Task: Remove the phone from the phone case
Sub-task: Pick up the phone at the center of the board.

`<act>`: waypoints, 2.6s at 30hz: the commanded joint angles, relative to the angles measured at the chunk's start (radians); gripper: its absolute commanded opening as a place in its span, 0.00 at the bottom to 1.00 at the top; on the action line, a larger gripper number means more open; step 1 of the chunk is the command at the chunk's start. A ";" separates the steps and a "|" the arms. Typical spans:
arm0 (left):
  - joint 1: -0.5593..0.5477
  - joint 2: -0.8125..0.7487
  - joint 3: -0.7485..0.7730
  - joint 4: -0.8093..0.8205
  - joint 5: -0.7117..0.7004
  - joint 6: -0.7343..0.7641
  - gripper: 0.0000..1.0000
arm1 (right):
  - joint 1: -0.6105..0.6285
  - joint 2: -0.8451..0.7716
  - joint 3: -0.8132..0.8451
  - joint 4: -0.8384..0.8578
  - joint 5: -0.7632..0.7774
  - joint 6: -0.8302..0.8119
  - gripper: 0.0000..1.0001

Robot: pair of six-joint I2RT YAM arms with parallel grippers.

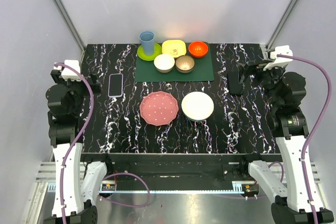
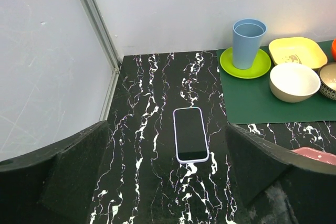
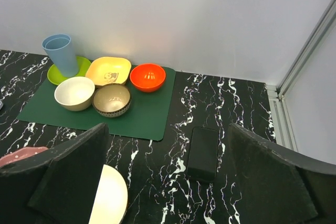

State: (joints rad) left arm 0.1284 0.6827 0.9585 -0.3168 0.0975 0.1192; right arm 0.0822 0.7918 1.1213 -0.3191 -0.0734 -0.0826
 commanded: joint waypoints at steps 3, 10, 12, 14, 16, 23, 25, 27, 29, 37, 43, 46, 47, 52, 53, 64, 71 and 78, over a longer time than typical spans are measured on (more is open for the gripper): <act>0.023 -0.005 -0.007 0.056 0.005 -0.016 0.99 | -0.002 -0.016 -0.043 0.112 -0.060 -0.057 1.00; 0.030 0.009 -0.009 0.051 0.022 -0.023 0.99 | -0.001 -0.048 -0.092 0.150 -0.065 -0.085 1.00; 0.030 0.021 -0.007 0.048 0.037 -0.024 0.99 | -0.001 -0.057 -0.104 0.169 -0.066 -0.095 1.00; 0.030 0.032 -0.007 0.047 0.047 -0.024 0.99 | -0.002 -0.068 -0.123 0.179 -0.069 -0.095 1.00; 0.030 0.040 0.005 0.036 0.051 -0.023 0.99 | -0.002 -0.077 -0.132 0.181 -0.080 -0.098 1.00; 0.031 0.104 0.040 -0.007 0.064 0.002 0.99 | -0.001 -0.063 -0.133 0.172 -0.132 -0.085 1.00; 0.028 0.124 0.055 -0.018 0.077 0.002 0.99 | -0.001 -0.059 -0.140 0.173 -0.147 -0.085 1.00; 0.030 0.156 0.068 -0.024 0.084 -0.001 0.99 | -0.001 -0.057 -0.150 0.176 -0.152 -0.088 1.00; 0.028 0.192 0.072 -0.027 0.088 0.002 0.99 | -0.002 -0.055 -0.153 0.176 -0.149 -0.092 1.00; 0.016 0.331 0.103 -0.015 0.070 0.008 0.99 | -0.001 -0.029 -0.161 0.178 -0.155 -0.098 1.00; -0.013 0.435 0.128 0.007 0.019 0.013 0.99 | -0.002 -0.016 -0.169 0.186 -0.157 -0.106 1.00; -0.030 0.489 0.149 0.005 -0.024 0.014 0.99 | -0.001 -0.013 -0.170 0.187 -0.158 -0.109 1.00; -0.033 0.500 0.160 0.007 -0.034 0.013 0.99 | -0.002 -0.011 -0.172 0.189 -0.157 -0.109 1.00; -0.044 0.587 0.193 0.010 -0.082 -0.007 0.99 | -0.002 -0.005 -0.173 0.189 -0.160 -0.111 1.00; -0.047 0.601 0.206 0.010 -0.084 -0.010 0.99 | -0.001 -0.005 -0.173 0.190 -0.161 -0.111 1.00; -0.049 0.779 0.293 -0.024 -0.081 -0.044 0.99 | -0.002 -0.011 -0.179 0.190 -0.163 -0.111 1.00; -0.067 0.919 0.377 -0.076 -0.096 -0.053 0.99 | -0.002 -0.002 -0.186 0.192 -0.166 -0.114 1.00; -0.085 1.049 0.413 -0.107 -0.126 -0.066 0.99 | -0.002 0.007 -0.192 0.195 -0.174 -0.117 1.00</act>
State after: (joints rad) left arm 0.0566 1.6802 1.3209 -0.4053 0.0261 0.0696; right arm 0.0822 0.7956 0.9333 -0.1757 -0.2295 -0.1867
